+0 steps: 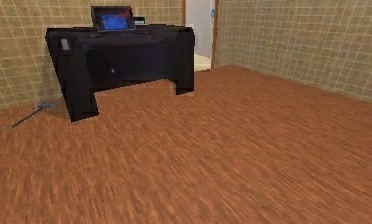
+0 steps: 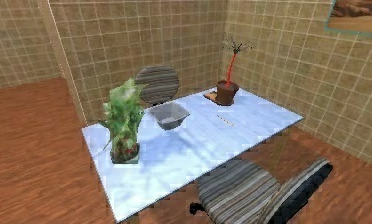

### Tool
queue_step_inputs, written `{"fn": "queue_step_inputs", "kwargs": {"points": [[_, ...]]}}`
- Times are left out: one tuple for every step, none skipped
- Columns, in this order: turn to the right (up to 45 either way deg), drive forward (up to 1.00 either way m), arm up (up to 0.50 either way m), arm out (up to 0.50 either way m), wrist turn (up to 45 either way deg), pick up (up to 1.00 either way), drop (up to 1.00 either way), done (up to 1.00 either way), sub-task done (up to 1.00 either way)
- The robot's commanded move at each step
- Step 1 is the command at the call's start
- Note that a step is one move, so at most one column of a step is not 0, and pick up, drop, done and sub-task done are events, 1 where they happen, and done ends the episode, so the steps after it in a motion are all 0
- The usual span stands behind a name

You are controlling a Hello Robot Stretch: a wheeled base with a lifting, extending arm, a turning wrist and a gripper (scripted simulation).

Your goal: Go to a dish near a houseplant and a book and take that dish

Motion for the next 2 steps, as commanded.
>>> {"fn": "queue_step_inputs", "kwargs": {"points": [[0.0, 0.15, 0.00, 0.00, 0.0, 0.00, 0.00, 0.00, 0.00], [45.0, 0.00, 0.00, 0.00, 0.0, 0.00, 0.00, 0.00, 0.00]]}}
